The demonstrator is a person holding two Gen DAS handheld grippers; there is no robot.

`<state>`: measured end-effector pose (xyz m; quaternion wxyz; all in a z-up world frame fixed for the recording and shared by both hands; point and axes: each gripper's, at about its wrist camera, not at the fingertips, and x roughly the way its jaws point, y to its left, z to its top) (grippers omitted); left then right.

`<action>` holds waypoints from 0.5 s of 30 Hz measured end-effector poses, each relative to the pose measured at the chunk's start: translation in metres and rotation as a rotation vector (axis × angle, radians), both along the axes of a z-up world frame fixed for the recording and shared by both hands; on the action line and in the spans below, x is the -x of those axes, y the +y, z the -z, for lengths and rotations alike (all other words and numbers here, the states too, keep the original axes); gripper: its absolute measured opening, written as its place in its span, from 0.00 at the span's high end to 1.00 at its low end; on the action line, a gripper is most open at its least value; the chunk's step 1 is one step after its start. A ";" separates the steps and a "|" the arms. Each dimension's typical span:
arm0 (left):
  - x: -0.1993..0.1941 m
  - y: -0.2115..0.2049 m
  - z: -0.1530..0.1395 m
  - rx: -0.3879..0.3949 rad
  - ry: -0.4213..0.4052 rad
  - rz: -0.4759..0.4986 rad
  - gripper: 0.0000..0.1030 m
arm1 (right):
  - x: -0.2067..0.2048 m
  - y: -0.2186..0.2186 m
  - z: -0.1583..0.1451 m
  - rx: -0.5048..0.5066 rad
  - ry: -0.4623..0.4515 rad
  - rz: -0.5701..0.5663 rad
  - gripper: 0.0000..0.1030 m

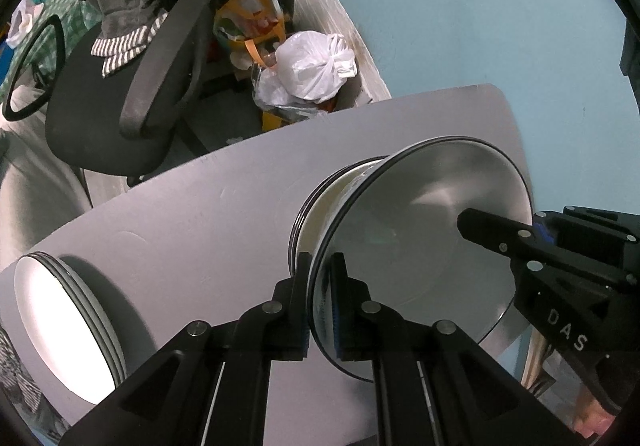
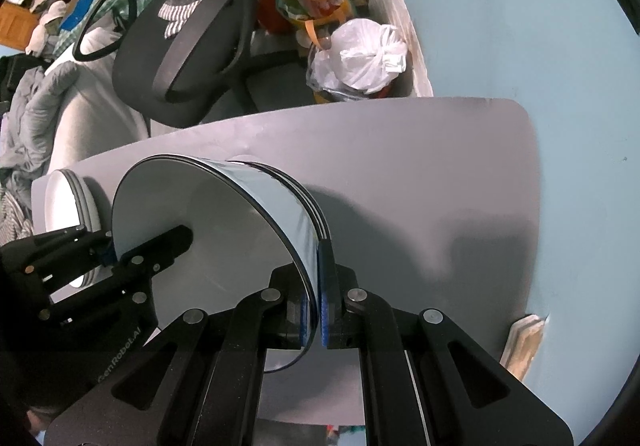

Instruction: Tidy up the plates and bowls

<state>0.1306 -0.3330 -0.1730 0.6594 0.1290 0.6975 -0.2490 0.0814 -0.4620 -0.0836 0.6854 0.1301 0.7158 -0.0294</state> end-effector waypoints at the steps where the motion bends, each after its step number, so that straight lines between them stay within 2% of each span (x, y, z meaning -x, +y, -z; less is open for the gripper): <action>1: 0.000 0.000 0.001 -0.004 0.005 0.003 0.92 | 0.000 0.000 0.001 -0.003 0.004 0.003 0.95; 15: 0.000 -0.013 -0.003 -0.074 0.017 0.064 0.91 | -0.002 -0.001 0.001 0.010 0.016 0.004 0.89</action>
